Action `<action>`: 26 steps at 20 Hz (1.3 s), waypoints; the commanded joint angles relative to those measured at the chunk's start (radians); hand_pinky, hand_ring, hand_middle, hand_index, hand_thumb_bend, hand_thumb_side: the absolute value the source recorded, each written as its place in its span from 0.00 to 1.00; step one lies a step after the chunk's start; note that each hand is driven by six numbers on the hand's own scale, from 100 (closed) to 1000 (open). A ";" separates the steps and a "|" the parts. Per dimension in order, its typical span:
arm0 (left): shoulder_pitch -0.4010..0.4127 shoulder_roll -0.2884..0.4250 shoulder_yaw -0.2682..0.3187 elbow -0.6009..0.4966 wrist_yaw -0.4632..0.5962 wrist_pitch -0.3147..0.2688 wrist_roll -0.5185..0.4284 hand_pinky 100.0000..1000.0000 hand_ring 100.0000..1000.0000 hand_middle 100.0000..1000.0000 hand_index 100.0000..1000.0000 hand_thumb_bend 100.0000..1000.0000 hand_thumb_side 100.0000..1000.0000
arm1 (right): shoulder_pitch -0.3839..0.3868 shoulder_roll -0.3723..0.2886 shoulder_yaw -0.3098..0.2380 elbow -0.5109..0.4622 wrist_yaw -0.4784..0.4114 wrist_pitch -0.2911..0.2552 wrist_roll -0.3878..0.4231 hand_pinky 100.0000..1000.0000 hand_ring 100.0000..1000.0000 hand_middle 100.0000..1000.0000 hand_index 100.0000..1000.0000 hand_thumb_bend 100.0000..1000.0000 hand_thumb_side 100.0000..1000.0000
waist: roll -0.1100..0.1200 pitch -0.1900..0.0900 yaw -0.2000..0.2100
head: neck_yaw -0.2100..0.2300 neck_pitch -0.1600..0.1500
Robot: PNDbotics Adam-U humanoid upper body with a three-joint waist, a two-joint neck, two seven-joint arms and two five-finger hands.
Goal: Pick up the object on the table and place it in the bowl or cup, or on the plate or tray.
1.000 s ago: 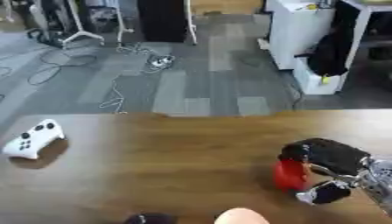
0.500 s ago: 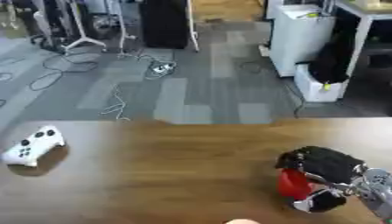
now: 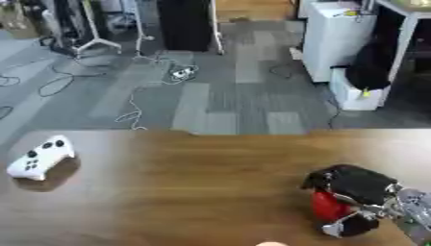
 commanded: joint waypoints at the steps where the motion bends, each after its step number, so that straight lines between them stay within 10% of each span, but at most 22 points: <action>1: -0.011 -0.005 0.000 -0.024 0.005 -0.004 -0.004 0.83 0.81 0.59 0.71 0.10 1.00 | -0.021 -0.024 -0.002 -0.024 0.001 -0.004 -0.002 0.78 0.81 0.82 0.91 0.42 0.52 | -0.004 -0.014 0.000 | -0.013 -0.018; 14: -0.014 -0.007 0.003 -0.027 0.003 -0.007 -0.003 0.83 0.82 0.59 0.71 0.09 1.00 | -0.013 -0.029 -0.003 -0.041 -0.037 0.008 -0.011 0.69 0.71 0.79 0.87 0.39 0.46 | 0.005 0.010 -0.001 | -0.014 -0.021; 26: -0.013 -0.009 0.003 -0.027 0.004 -0.007 0.002 0.83 0.82 0.58 0.71 0.09 1.00 | -0.002 -0.019 -0.004 -0.036 -0.085 0.033 -0.066 0.26 0.11 0.26 0.44 0.11 0.11 | 0.004 0.016 -0.003 | -0.008 -0.013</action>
